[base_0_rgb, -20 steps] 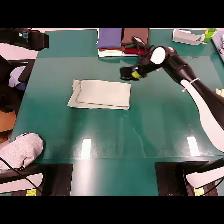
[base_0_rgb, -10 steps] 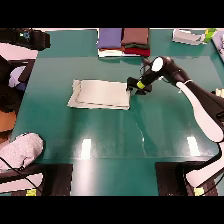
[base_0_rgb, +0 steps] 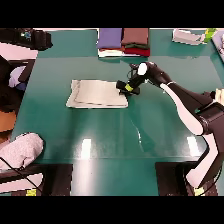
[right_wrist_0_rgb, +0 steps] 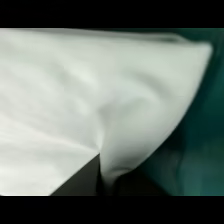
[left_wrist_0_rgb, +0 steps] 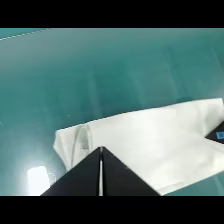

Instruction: Fold the shirts.

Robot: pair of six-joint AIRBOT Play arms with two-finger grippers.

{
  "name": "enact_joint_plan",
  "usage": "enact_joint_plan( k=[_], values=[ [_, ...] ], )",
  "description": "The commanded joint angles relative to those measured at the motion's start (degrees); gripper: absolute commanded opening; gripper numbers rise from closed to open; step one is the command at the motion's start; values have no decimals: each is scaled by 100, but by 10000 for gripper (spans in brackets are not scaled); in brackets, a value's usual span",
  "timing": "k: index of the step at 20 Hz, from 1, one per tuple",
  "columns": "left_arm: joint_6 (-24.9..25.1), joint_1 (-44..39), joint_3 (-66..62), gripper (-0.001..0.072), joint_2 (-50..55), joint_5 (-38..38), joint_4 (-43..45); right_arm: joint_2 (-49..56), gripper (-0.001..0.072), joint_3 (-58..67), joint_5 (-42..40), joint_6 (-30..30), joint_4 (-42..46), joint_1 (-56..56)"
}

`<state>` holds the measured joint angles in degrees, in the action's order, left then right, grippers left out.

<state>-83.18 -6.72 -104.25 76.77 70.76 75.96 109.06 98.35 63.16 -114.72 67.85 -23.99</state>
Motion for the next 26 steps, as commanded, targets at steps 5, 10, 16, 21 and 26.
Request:
enact_joint_plan(
  k=[5,10,16,21,26],
  values=[
    [144,-839,-4,25,2,85,76,-203,17,857,358,339,415,280],
    [376,-1633,-7,26,2,83,74,-1458,16,881,1309,695,1851,1526],
    [372,-1864,-7,26,4,66,-4,-2396,17,881,1910,1340,1923,4083],
    [214,-1864,-4,26,4,20,-7,-2498,16,881,1731,1351,1744,5956],
    [120,-1867,-4,26,4,17,-9,-2483,16,890,1322,1392,1217,6815]
  ],
)
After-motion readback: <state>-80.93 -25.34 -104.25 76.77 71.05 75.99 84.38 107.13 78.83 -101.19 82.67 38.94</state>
